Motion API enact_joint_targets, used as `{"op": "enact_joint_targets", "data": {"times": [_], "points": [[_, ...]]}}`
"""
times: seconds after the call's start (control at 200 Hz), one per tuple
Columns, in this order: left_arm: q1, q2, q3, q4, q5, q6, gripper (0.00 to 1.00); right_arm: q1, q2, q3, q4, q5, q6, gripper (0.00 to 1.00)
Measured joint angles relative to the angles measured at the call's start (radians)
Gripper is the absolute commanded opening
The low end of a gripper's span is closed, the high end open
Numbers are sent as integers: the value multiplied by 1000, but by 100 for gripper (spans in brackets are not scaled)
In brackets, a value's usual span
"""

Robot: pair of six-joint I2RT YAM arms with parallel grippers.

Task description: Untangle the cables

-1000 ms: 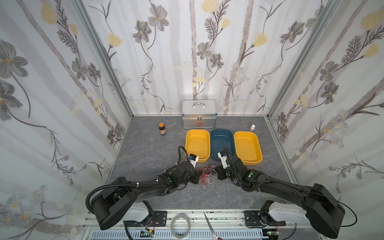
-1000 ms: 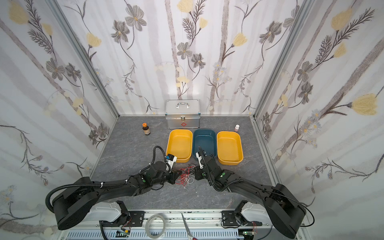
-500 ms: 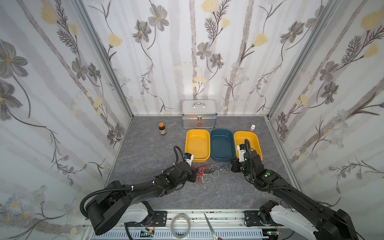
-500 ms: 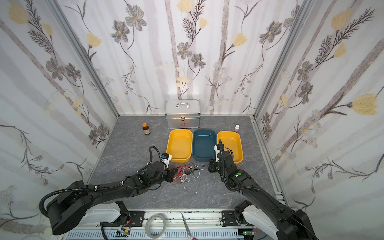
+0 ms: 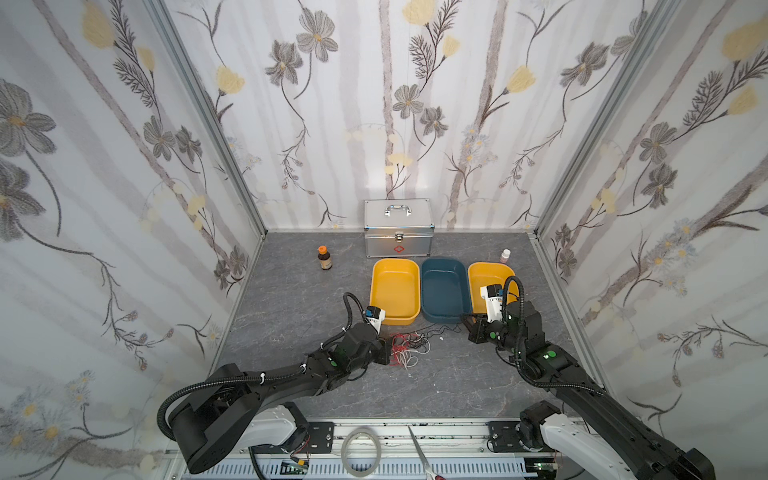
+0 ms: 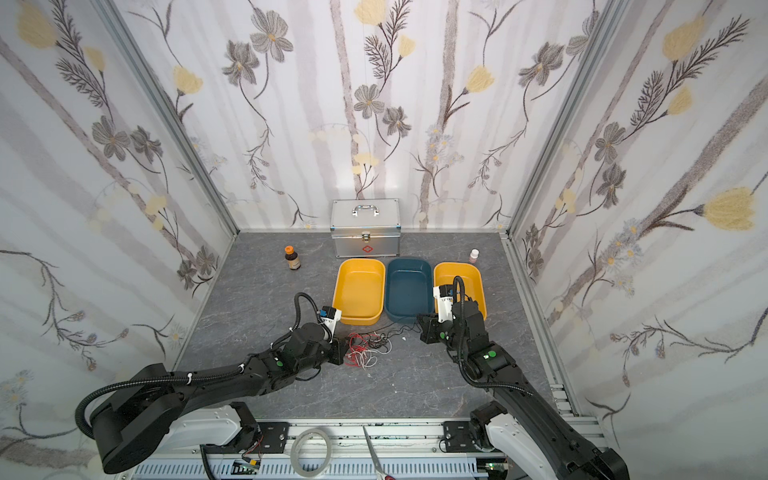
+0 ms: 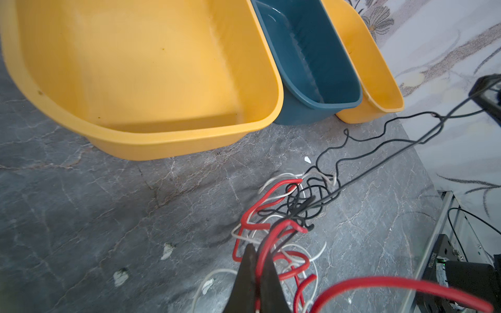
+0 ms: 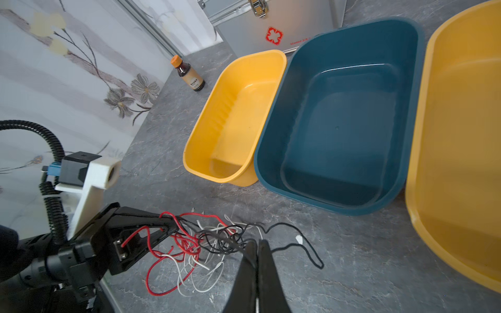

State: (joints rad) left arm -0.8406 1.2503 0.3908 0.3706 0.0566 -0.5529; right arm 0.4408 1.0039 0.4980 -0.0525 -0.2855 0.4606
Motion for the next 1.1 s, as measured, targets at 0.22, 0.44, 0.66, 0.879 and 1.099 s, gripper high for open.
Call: {"op": "enact_joint_targets", "data": {"times": [0.22, 0.44, 0.66, 0.879, 1.099], "points": [[10, -30, 18, -55, 27, 24, 44, 19, 4, 21, 76, -114, 26, 0], [49, -124, 63, -135, 49, 57, 62, 34, 15, 75, 114, -192, 26, 0], [61, -139, 123, -112, 163, 79, 74, 65, 47, 96, 121, -222, 26, 0], [58, -21, 207, 15, 310, 82, 74, 106, 68, 126, 140, -245, 36, 0], [50, 68, 264, 116, 388, 74, 66, 124, 89, 134, 163, -248, 44, 0]]}}
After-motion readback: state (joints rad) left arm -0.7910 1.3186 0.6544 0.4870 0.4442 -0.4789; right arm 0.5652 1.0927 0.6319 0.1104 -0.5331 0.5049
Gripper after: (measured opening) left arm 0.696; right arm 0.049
